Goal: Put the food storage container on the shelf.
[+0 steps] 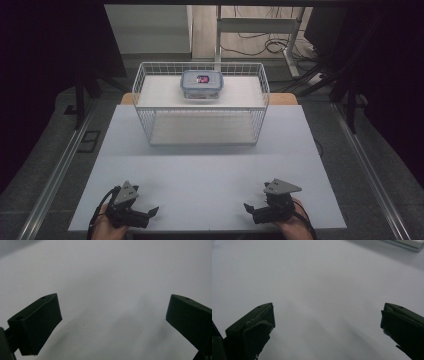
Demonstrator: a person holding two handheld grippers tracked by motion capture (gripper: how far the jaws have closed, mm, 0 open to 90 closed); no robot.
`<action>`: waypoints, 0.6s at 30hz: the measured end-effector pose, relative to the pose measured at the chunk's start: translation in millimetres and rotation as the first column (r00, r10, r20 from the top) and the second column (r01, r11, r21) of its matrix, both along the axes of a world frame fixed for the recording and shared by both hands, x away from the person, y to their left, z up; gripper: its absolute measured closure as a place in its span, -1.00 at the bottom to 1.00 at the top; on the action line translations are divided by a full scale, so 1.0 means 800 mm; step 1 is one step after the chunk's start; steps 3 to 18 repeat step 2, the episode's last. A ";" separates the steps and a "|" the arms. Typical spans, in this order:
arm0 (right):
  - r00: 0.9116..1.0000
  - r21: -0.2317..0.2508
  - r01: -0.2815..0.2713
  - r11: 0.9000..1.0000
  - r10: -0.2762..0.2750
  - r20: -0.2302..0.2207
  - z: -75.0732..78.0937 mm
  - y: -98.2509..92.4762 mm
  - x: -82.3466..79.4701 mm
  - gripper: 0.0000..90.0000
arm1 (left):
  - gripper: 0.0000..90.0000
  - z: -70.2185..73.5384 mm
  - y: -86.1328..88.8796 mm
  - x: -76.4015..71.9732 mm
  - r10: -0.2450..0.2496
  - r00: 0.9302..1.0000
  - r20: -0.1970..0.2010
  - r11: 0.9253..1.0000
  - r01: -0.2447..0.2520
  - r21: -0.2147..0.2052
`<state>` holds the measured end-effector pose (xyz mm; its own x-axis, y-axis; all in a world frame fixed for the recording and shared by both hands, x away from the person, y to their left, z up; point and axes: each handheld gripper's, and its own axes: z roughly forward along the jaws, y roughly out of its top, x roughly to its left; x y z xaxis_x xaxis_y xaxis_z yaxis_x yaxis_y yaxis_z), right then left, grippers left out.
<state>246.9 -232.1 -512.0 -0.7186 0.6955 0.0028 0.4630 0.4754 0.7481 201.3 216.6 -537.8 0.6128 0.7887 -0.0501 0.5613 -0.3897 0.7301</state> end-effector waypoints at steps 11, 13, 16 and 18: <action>1.000 -0.012 -0.002 1.000 0.001 -0.007 -0.002 0.000 0.001 -1.00 | -1.00 0.000 -0.002 0.000 -0.006 1.000 0.003 1.000 0.006 0.010; 1.000 -0.012 -0.002 1.000 0.001 -0.007 -0.002 0.000 0.001 -1.00 | -1.00 0.000 -0.002 0.000 -0.006 1.000 0.003 1.000 0.006 0.010; 1.000 -0.012 -0.002 1.000 0.001 -0.007 -0.002 0.000 0.001 -1.00 | -1.00 0.000 -0.002 0.000 -0.006 1.000 0.003 1.000 0.006 0.010; 1.000 -0.012 -0.002 1.000 0.001 -0.007 -0.002 0.000 0.001 -1.00 | -1.00 0.000 -0.002 0.000 -0.006 1.000 0.003 1.000 0.006 0.010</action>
